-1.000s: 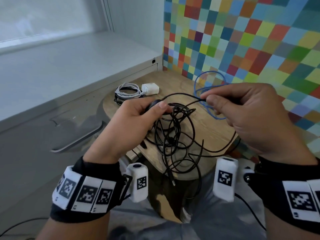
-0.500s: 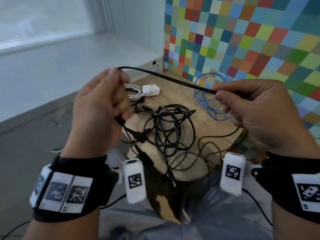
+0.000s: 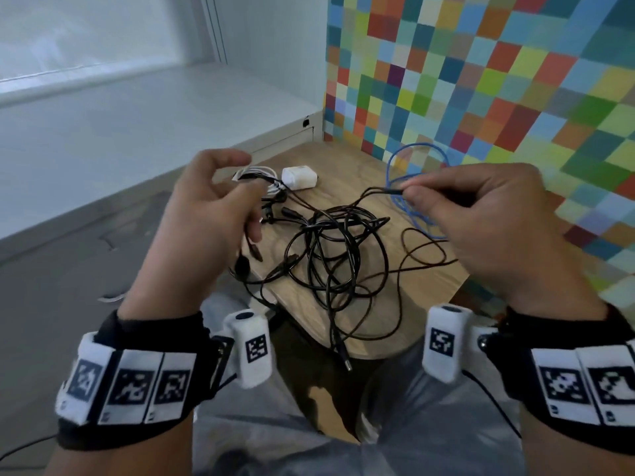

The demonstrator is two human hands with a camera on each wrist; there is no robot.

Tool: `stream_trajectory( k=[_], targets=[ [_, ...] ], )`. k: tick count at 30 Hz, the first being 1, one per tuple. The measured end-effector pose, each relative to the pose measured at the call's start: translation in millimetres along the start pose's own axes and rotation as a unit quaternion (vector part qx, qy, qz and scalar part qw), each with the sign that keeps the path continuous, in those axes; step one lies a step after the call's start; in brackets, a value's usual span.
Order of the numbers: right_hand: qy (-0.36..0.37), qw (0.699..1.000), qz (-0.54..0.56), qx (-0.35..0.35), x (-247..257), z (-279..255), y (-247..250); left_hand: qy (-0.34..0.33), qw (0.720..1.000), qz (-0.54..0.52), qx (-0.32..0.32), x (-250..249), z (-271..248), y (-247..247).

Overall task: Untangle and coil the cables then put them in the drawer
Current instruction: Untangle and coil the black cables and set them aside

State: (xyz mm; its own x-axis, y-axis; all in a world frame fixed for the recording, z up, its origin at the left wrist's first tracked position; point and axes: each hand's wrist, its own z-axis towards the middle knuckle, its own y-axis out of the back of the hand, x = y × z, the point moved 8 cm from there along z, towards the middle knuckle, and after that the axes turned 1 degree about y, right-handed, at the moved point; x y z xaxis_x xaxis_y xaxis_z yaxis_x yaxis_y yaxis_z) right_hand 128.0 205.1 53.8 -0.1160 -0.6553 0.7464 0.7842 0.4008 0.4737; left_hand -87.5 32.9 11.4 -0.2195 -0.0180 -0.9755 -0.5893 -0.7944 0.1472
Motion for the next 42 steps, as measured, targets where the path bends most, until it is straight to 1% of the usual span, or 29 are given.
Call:
stream_trajectory(
  k=[2,3,5,6,7,8,10,11,13,14,15,16,17,18,20,23,26,27,28,31,33,34,35,36,37,38,40,42],
  targets=[
    [0.019,0.999,0.015,0.037,16.7,-3.8,-20.2,-0.022,0.995,0.065,0.077,-8.8,-9.6,-21.7],
    [0.029,0.998,0.023,0.053,24.4,-4.8,-28.6,-0.044,0.986,0.106,0.124,-14.6,-15.5,-34.0],
    [0.053,0.994,0.039,0.084,38.1,-5.8,-42.4,-0.103,0.956,0.180,0.208,-27.0,-29.5,-56.6],
    [0.065,0.992,0.051,0.100,43.9,-6.1,-47.6,-0.134,0.943,0.203,0.226,-32.1,-34.7,-63.1],
    [0.074,0.989,0.062,0.113,48.3,-6.6,-50.7,-0.156,0.936,0.222,0.223,-37.2,-37.3,-66.0],
    [0.079,0.987,0.071,0.119,51.0,-7.1,-50.8,-0.161,0.937,0.230,0.207,-39.6,-36.1,-64.3],
    [0.075,0.988,0.080,0.109,50.6,-6.5,-42.1,-0.140,0.952,0.222,0.156,-35.0,-28.1,-50.8],
    [0.066,0.990,0.077,0.096,46.8,-5.4,-34.0,-0.120,0.966,0.197,0.120,-32.9,-22.9,-38.8],
    [0.044,0.995,0.067,0.062,33.6,-3.0,-13.9,-0.093,0.992,0.086,0.022,-30.8,-11.5,-6.4],
    [0.032,0.997,0.061,0.045,25.2,-1.7,-4.1,-0.090,0.995,0.030,-0.041,-29.2,-6.2,11.6],
    [0.018,0.998,0.050,0.027,15.5,-0.3,4.5,-0.090,0.992,-0.004,-0.094,-28.1,-3.7,25.6],
    [0.004,0.999,0.038,0.010,6.1,0.7,11.7,-0.095,0.987,-0.007,-0.133,-27.2,-3.4,34.8],
    [-0.007,1.000,0.029,-0.006,-2.0,1.3,17.2,-0.100,0.984,0.003,-0.151,-26.0,-3.7,38.3],
    [-0.016,0.999,0.024,-0.020,-7.7,1.5,20.8,-0.104,0.983,0.019,-0.149,-26.6,-4.9,36.3],
    [-0.019,0.999,0.020,-0.027,-9.9,1.4,20.1,-0.114,0.987,0.056,-0.102,-28.1,-7.9,20.5],
    [-0.015,1.000,0.013,0.009,-0.4,-0.7,1.2,-0.132,0.988,0.081,0.027,-37.3,-19.3,-17.2],
    [0.002,0.998,0.017,0.055,16.7,-2.6,-24.1,-0.173,0.966,0.144,0.129,-52.8,-37.3,-54.1],
    [0.013,0.997,0.027,0.068,22.3,-3.3,-31.0,-0.177,0.959,0.165,0.150,-54.0,-41.3,-64.2],
    [0.025,0.996,0.039,0.074,27.7,-3.9,-36.3,-0.180,0.954,0.186,0.152,-55.0,-43.1,-69.9],
    [0.056,0.995,0.050,0.060,37.7,-6.5,-41.0,-0.186,0.944,0.259,0.085,-54.6,-35.7,-64.6],
    [0.048,0.996,0.065,0.044,37.7,-6.7,-36.2,-0.167,0.937,0.301,0.065,-52.8,-30.0,-58.4],
    [0.044,0.996,0.072,0.036,36.9,-6.3,-32.1,-0.152,0.938,0.306,0.051,-50.0,-25.7,-52.3],
    [0.041,0.996,0.077,0.027,35.1,-5.2,-26.3,-0.133,0.950,0.281,0.031,-48.7,-21.0,-44.3],
    [0.038,0.996,0.081,0.018,32.6,-3.8,-19.1,-0.113,0.969,0.220,0.008,-48.4,-15.4,-33.6],
    [0.032,0.996,0.086,0.010,29.8,-2.5,-10.5,-0.096,0.985,0.139,-0.020,-49.0,-8.8,-21.5],
    [0.020,0.996,0.089,0.003,24.2,-0.9,-1.5,-0.082,0.993,0.062,-0.053,-50.0,-0.4,-8.8],
    [-0.015,0.997,0.073,0.006,10.8,0.6,11.4,-0.063,0.992,-0.043,-0.104,-50.4,17.9,10.0],
    [-0.050,0.997,0.059,0.027,-4.0,0.6,17.2,-0.057,0.986,-0.089,-0.126,-49.1,37.3,14.8]
  ],
)
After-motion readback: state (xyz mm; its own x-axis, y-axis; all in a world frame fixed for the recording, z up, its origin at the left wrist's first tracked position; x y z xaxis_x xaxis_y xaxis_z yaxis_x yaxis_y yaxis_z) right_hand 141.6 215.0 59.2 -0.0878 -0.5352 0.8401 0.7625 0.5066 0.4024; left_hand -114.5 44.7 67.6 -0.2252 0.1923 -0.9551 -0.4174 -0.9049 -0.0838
